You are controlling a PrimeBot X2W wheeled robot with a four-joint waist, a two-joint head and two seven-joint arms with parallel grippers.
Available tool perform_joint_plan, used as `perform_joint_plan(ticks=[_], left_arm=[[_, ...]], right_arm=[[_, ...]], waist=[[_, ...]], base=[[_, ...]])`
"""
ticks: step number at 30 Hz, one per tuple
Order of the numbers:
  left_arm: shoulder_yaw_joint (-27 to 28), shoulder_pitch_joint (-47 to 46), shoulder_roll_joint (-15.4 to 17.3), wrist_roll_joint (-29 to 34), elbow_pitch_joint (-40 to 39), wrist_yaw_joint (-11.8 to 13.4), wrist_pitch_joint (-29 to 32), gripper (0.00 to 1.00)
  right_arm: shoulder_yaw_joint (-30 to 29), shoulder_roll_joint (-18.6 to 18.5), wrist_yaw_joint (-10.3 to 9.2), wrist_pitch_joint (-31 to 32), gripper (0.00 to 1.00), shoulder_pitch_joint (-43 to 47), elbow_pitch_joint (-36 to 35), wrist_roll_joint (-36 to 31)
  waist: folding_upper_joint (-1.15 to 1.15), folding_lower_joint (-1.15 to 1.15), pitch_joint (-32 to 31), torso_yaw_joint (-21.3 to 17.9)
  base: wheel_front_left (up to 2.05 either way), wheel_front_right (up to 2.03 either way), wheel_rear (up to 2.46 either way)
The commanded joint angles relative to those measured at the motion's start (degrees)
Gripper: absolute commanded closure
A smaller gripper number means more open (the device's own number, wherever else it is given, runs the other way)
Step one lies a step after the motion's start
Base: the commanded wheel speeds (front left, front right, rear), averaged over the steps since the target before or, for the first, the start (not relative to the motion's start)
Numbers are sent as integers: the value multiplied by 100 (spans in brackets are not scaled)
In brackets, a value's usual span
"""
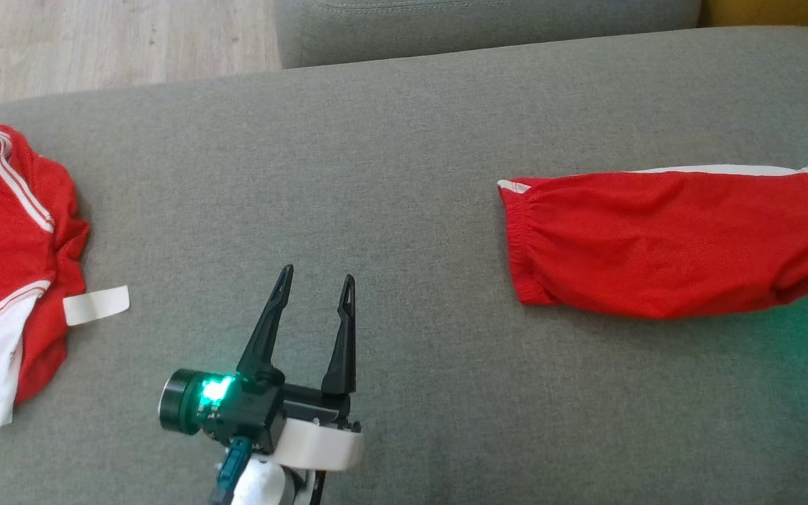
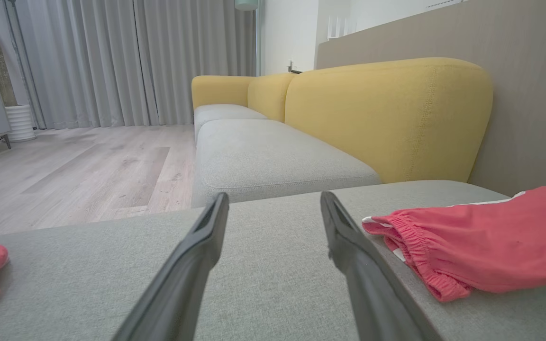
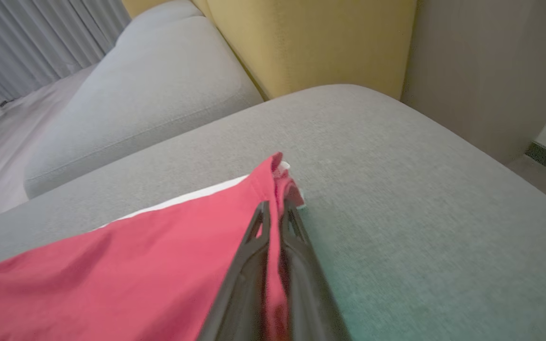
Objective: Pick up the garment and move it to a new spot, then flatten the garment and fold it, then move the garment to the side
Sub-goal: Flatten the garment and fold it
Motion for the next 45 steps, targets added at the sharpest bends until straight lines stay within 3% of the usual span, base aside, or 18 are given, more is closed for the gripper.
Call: perform_joint_plan(ticks=[1, 6, 14, 20, 26, 27, 28, 38, 45], left_arm=[[190, -90, -43, 50, -176, -32, -29, 0], [210, -58, -59, 51, -165, -56, -29, 0], [250, 31, -83, 52, -120, -86, -29, 0], [251, 73, -100, 45, -105, -100, -29, 0], [254, 69, -111, 32, -101, -121, -29, 0], [256, 70, -112, 31, -101, -123, -29, 0], [262, 74, -113, 30, -102, -125, -29, 0], [535, 423, -120, -124, -180, -98, -29, 0], [903, 931, -123, -173, -215, -38, -29, 0]], right_arm=[[105, -167, -5, -127, 100, 9, -226, 13], [190, -171, -5, -230, 100, -124, -622, -78], [529, 23, -5, -207, 100, -358, -1950, -474], [1109, 411, -5, 459, 100, -43, -3042, -882], [1529, 824, -5, 937, 100, 624, -3247, -1038], [1538, 875, -5, 939, 63, 708, -3245, -1054], [1506, 914, -5, 879, 0, 764, -3241, -1096], [355, 1264, -5, -345, 0, 1691, -3431, -1458], [-838, 1593, -5, -460, 0, 2671, -4086, -2591]], waist=[[0, 0, -13, 26], [0, 0, -52, 93], [0, 0, -152, 288], [0, 0, -138, 499], [0, 0, -93, 632], [0, 0, -92, 639], [0, 0, -97, 639], [0, 0, -505, 393], [0, 0, -868, 226]], base=[[0, 0, 0], [0, 0, 0], [0, 0, 0], [0, 0, 0], [0, 0, 0], [0, 0, 0], [0, 0, 0], [0, 0, 0], [0, 0, 0]])
